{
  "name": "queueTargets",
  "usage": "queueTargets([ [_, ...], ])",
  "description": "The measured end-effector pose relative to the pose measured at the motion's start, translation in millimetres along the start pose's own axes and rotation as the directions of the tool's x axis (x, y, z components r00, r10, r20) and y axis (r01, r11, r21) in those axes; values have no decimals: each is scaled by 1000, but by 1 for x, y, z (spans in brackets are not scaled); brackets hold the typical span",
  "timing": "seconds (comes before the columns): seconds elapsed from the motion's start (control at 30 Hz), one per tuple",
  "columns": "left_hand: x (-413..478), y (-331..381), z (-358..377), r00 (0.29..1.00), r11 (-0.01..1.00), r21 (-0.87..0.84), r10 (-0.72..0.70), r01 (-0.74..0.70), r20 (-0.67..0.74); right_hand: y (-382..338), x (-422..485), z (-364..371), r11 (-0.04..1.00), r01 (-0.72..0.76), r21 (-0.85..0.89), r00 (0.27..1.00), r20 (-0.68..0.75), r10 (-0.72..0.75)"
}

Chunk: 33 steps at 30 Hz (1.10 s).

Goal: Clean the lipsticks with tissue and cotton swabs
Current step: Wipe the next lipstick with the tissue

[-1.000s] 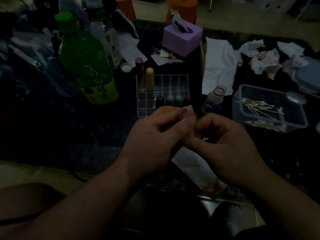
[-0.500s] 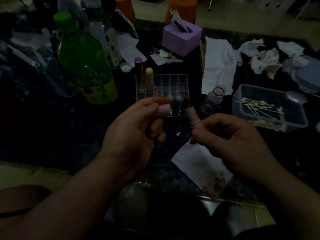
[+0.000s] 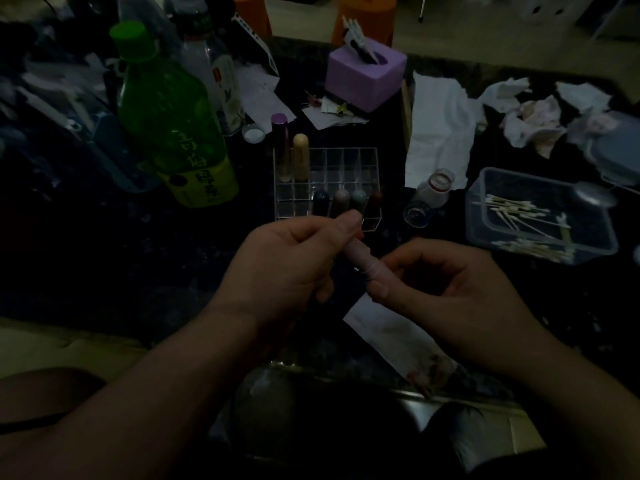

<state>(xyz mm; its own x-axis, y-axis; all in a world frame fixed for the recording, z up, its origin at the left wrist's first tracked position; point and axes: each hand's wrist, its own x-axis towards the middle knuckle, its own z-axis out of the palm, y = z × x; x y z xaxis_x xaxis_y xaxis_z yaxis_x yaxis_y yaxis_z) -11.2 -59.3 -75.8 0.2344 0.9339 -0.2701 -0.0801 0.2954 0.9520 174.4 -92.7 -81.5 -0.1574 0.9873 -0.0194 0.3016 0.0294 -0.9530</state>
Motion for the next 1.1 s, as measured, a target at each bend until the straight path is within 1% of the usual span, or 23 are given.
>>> queueTargets([
  [0.1,-1,-1,2,998,998,44,-55,53,28,2,1,3,998,56,-34,998,13,-56],
  [0.2,-1,0,4,976,979,-70,-184,193,117,6,2,4,984,147,-96,989,-3,-147],
  [0.27,0,0,3,948,948,-133,-264,288,176,8,3,3,976,170,-136,984,-28,-176],
  [0.37,-1,-1,3,886,896,-139,-373,421,277,8,2,4,966,192,-174,979,-34,-201],
  [0.47,-5,1,4,839,838,-214,-412,502,355,7,2,7,961,206,-186,976,-26,-215],
  [0.63,-6,-1,3,847,831,-240,-414,501,334,6,4,12,949,221,-223,973,-17,-230],
  [0.77,-8,0,4,868,815,-327,-382,478,316,3,3,15,940,233,-251,971,-2,-241],
  [0.87,-8,-1,3,893,864,-268,-357,427,275,-1,3,19,917,232,-325,966,-36,-257],
  [0.97,-7,-6,2,910,883,-249,-346,398,228,-3,3,25,902,210,-378,963,-80,-258],
  [1.03,-7,-8,-2,913,887,-245,-343,392,219,-5,5,28,938,167,-303,970,-118,-211],
  [1.1,-8,-8,-6,906,867,-278,-362,413,219,-8,9,26,990,89,-107,984,-142,-104],
])
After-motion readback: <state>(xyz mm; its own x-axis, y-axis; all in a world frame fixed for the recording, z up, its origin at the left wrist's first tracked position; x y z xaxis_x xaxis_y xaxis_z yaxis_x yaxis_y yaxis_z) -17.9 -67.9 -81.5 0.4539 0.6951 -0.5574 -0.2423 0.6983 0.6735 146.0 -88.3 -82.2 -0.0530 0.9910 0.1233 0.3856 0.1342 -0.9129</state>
